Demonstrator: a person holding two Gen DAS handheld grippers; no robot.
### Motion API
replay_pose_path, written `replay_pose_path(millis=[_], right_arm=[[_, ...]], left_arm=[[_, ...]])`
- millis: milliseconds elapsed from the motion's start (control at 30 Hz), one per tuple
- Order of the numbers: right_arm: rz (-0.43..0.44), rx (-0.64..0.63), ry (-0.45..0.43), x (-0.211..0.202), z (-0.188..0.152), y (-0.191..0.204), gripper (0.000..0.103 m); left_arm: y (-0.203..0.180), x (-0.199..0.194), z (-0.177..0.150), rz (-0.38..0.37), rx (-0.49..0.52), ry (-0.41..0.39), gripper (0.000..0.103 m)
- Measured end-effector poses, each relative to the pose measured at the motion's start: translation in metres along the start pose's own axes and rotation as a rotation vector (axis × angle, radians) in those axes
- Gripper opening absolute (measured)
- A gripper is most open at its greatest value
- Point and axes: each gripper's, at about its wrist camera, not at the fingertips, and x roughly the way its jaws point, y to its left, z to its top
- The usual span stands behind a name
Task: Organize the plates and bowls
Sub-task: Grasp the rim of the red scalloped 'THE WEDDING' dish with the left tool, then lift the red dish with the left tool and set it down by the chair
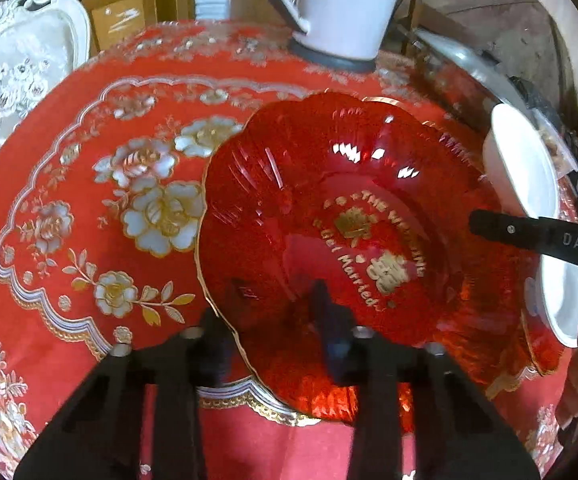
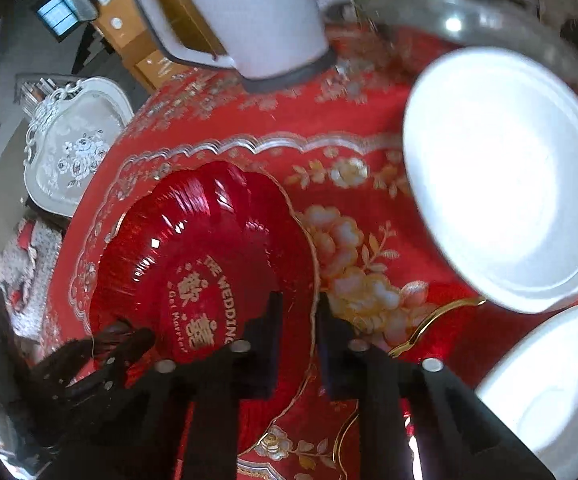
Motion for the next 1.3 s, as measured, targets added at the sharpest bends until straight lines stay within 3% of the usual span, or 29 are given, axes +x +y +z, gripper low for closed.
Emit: replay_pose_path(millis=[100, 333, 700, 900, 1133, 1300], right_arm=[[0.014, 0.004, -0.019, -0.002, -0.004, -0.001, 0.007], [-0.059, -0.14, -0.068, -0.026, -0.03, 0.034, 0.009], [0.036, -0.303, -0.068, -0.065, -0.111, 0.114, 0.018], [0.082, -0.373, -0.013, -0.049, -0.158, 0.16, 0.021], [0.083, -0.376, 0.056, -0.022, -0.183, 0.17, 0.022], [0.108, -0.343, 0.052, -0.018, -0.181, 0.166, 0.026]], left_arm=[[0.001, -0.002, -0.002, 0.002, 0.002, -0.011, 0.023], [0.015, -0.01, -0.005, 0.004, -0.023, -0.013, 0.022], [0.084, -0.085, -0.053, 0.033, -0.03, -0.078, 0.022], [0.126, -0.104, -0.09, 0.085, -0.079, -0.073, 0.022], [0.146, -0.09, -0.116, 0.11, -0.121, -0.046, 0.022], [0.149, -0.087, -0.123, 0.108, -0.135, -0.065, 0.022]])
